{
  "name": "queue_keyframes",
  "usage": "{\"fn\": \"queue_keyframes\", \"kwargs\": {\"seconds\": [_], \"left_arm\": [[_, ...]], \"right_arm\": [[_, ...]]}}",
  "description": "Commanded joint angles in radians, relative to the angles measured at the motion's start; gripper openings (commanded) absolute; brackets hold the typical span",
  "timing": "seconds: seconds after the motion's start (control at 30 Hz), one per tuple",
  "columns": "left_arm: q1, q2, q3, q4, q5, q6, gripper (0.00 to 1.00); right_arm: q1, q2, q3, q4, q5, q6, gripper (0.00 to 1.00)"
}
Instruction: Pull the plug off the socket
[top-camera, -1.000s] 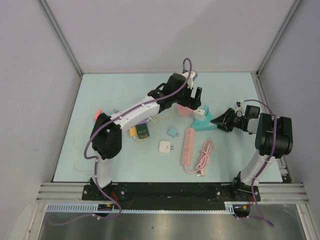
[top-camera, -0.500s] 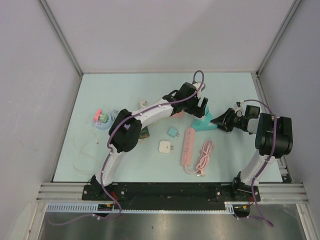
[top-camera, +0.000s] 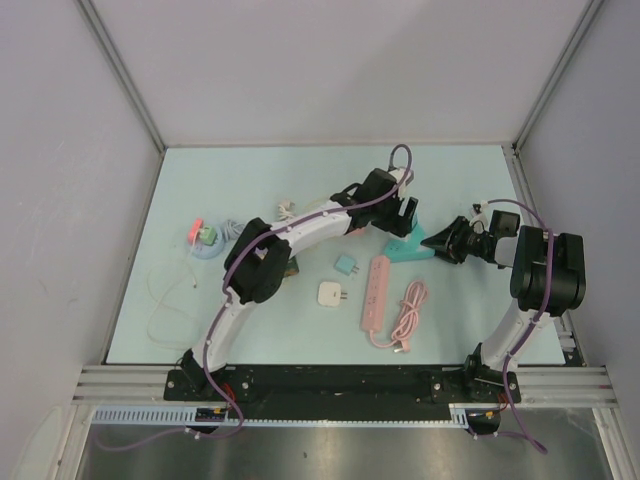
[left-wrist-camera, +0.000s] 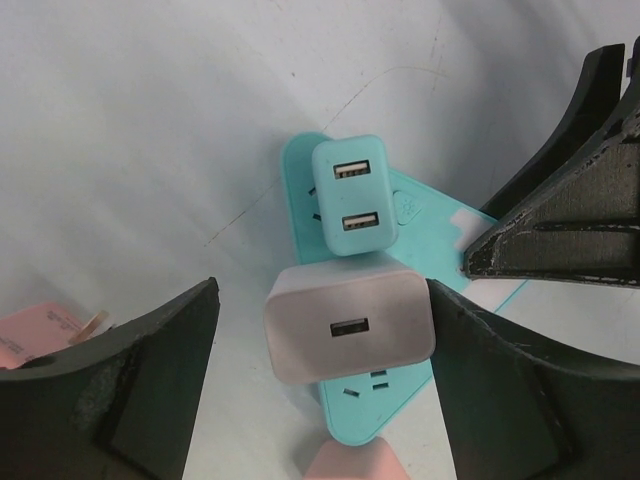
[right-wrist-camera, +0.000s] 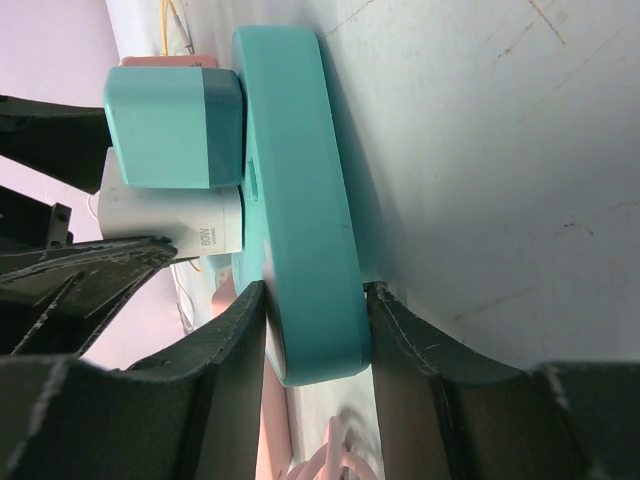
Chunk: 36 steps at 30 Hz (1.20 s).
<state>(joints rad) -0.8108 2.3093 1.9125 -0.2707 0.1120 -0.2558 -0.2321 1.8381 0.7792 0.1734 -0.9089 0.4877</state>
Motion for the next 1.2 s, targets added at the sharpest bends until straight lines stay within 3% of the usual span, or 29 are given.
{"fn": "queue_keyframes", "kwargs": {"seconds": [0.0, 0.17, 0.3, 0.37, 0.43, 0.47, 0.73, 0.83, 0.87, 0.97, 1.17], "left_arm": [[-0.014, 0.018, 0.075, 0.021, 0.008, -0.020, 0.84], [-0.022, 0.050, 0.120, -0.007, 0.014, -0.019, 0.72], [-0.025, 0.041, 0.117, -0.016, 0.018, -0.017, 0.28], [-0.027, 0.026, 0.105, -0.015, 0.031, -0.017, 0.19], [-0.027, 0.015, 0.100, -0.018, 0.041, -0.014, 0.02], [-0.027, 0.006, 0.102, -0.028, 0.043, -0.014, 0.01], [-0.019, -0.025, 0.137, -0.053, 0.092, -0.033, 0.00], [-0.019, -0.024, 0.137, -0.061, 0.092, -0.036, 0.36], [-0.019, -0.021, 0.137, -0.068, 0.086, -0.040, 0.61], [-0.019, -0.013, 0.126, -0.070, 0.086, -0.042, 0.70], [-0.022, 0.005, 0.123, -0.070, 0.087, -0.049, 0.75]], "right_arm": [[0.000, 0.058, -0.015, -0.064, 0.202, -0.066, 0.25], [0.000, 0.058, -0.017, -0.064, 0.202, -0.064, 0.25], [0.000, 0.058, -0.017, -0.063, 0.203, -0.063, 0.25], [0.000, 0.059, -0.017, -0.060, 0.205, -0.060, 0.23], [0.004, 0.058, -0.015, -0.060, 0.211, -0.060, 0.22], [0.004, 0.058, -0.017, -0.058, 0.211, -0.058, 0.22], [0.005, 0.055, -0.017, -0.057, 0.220, -0.051, 0.19], [0.005, 0.055, -0.015, -0.057, 0.220, -0.052, 0.19], [0.005, 0.056, -0.017, -0.057, 0.220, -0.051, 0.19], [0.005, 0.055, -0.017, -0.057, 0.219, -0.052, 0.19], [0.005, 0.055, -0.017, -0.055, 0.219, -0.052, 0.19]]}}
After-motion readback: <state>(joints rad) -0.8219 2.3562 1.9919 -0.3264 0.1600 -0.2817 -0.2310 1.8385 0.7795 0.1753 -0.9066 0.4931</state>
